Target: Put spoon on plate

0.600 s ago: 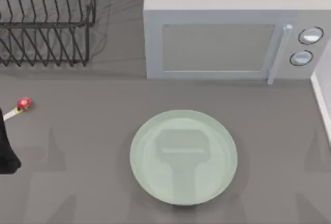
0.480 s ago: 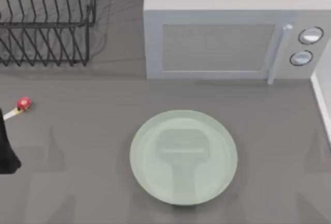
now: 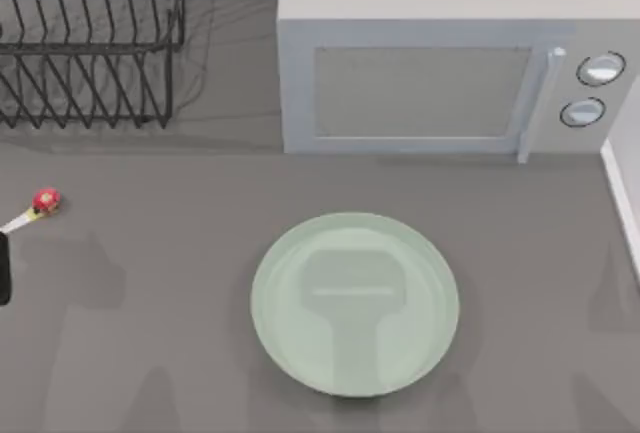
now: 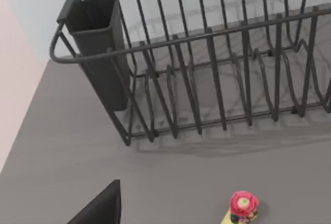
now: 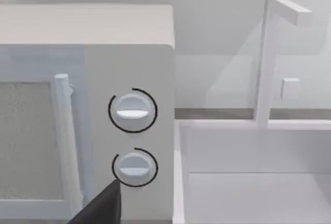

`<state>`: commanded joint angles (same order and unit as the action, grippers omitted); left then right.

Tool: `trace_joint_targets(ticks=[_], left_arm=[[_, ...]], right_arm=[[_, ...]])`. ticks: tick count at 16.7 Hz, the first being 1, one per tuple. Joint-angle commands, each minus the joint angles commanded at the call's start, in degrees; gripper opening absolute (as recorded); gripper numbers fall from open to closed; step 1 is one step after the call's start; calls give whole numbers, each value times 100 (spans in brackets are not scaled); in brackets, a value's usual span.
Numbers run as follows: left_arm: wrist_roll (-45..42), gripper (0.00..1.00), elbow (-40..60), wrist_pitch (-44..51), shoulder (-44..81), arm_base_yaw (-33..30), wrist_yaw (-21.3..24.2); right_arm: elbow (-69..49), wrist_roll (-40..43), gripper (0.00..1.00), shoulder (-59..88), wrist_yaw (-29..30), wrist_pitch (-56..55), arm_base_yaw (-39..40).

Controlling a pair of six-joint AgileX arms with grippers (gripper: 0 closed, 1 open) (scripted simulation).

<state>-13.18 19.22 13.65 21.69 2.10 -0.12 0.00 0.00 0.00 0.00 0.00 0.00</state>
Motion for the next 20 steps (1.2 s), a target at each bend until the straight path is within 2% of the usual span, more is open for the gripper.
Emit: trace_joint_targets(ticks=[12, 16, 20], left_arm=[[-3478, 100, 4917, 3799, 6910, 481, 51], [-4307, 100, 6129, 4641, 8339, 597, 51], [-4721, 100, 6768, 5033, 9079, 655, 47]], right_arm=[[0, 0, 100, 0, 0, 0, 0], [0, 0, 100, 0, 0, 0, 0], [0, 0, 100, 0, 0, 0, 0]])
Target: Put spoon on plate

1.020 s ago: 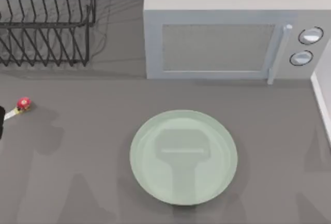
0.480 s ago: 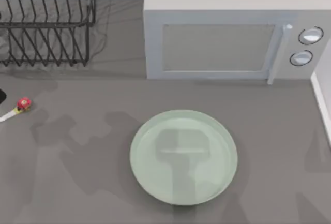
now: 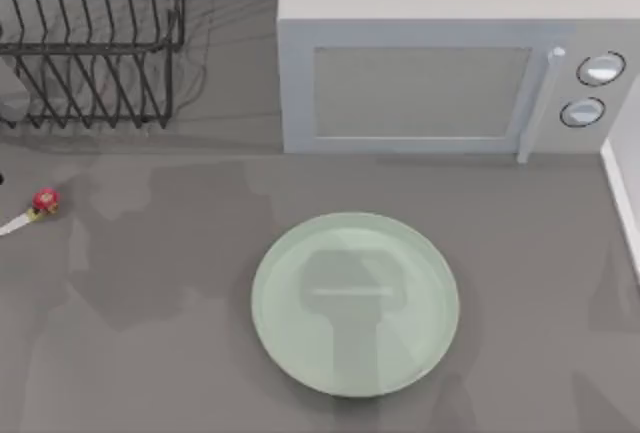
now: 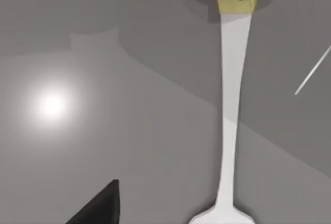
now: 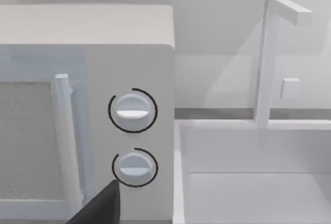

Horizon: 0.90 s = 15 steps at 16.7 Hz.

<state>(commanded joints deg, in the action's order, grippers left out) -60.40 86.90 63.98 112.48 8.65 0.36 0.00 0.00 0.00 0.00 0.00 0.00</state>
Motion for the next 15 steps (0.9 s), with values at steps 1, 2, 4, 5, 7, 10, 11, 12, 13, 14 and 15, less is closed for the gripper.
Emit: trace_joint_targets(ticks=[1, 2, 4, 5, 7, 10, 11, 12, 13, 14, 15], left_arm=[[-24, 100, 37, 22, 44, 4, -1], [-24, 100, 37, 22, 44, 4, -1], [-24, 100, 37, 22, 44, 4, -1], [-17, 100, 20, 8, 28, -28, -1], [-11, 100, -47, -82, 71, -21, -1], [-11, 100, -382, -643, 300, -8, 1], [-16, 100, -527, -917, 405, -5, 2], [-21, 100, -679, -1200, 513, -3, 3], [-26, 100, -827, -1467, 617, -1, 3], [-29, 100, -960, -1692, 712, 2, 4], [-35, 100, -1065, -1859, 791, 5, 5]], right_arm=[[0, 0, 100, 0, 0, 0, 0], [0, 0, 100, 0, 0, 0, 0], [0, 0, 100, 0, 0, 0, 0], [0, 0, 100, 0, 0, 0, 0], [0, 0, 100, 0, 0, 0, 0], [0, 0, 100, 0, 0, 0, 0], [0, 0, 100, 0, 0, 0, 0], [0, 0, 100, 0, 0, 0, 0], [0, 0, 100, 0, 0, 0, 0], [0, 0, 100, 0, 0, 0, 0], [0, 0, 100, 0, 0, 0, 0]])
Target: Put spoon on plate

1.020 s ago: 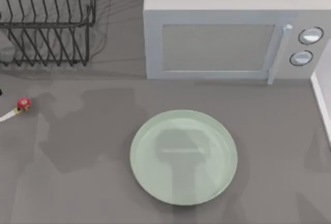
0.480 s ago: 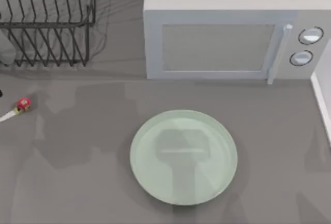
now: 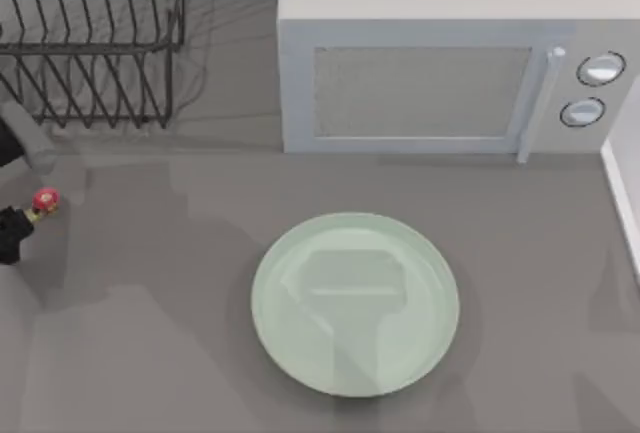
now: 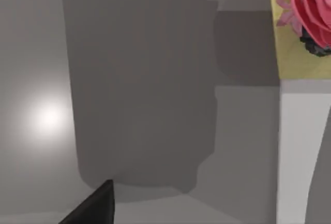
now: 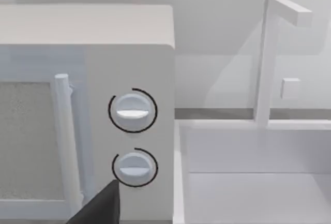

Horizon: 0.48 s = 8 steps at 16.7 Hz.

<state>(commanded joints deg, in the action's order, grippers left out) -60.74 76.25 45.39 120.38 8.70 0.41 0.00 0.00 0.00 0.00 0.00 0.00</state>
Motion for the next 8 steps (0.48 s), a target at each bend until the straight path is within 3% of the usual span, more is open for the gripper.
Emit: trace_joint_targets(ticks=[5, 8], left_arm=[[-5, 100, -104, -150, 79, 3, 1], [-5, 77, -104, -150, 79, 3, 1]], right_arm=[[0, 0, 100, 0, 0, 0, 0], [0, 0, 100, 0, 0, 0, 0]])
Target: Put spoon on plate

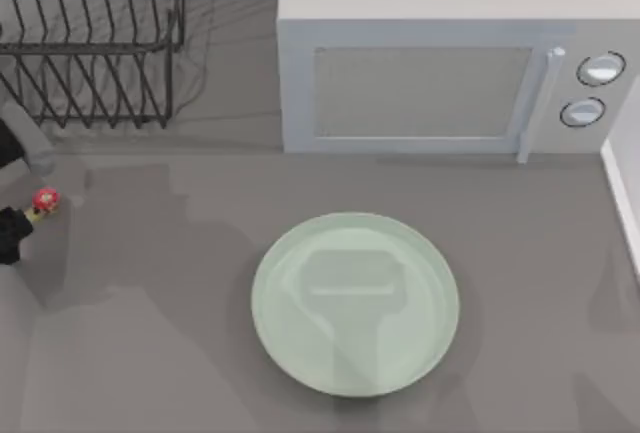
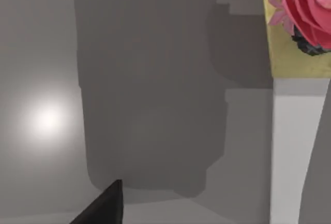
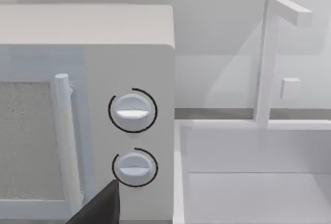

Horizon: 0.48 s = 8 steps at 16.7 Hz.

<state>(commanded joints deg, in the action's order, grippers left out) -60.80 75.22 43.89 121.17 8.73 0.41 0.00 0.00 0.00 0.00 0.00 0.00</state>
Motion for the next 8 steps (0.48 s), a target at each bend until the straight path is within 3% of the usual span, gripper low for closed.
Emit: trace_joint_targets(ticks=[8], left_arm=[[0, 17, 0, 0, 0, 0, 0]], right_arm=[[0, 0, 100, 0, 0, 0, 0]])
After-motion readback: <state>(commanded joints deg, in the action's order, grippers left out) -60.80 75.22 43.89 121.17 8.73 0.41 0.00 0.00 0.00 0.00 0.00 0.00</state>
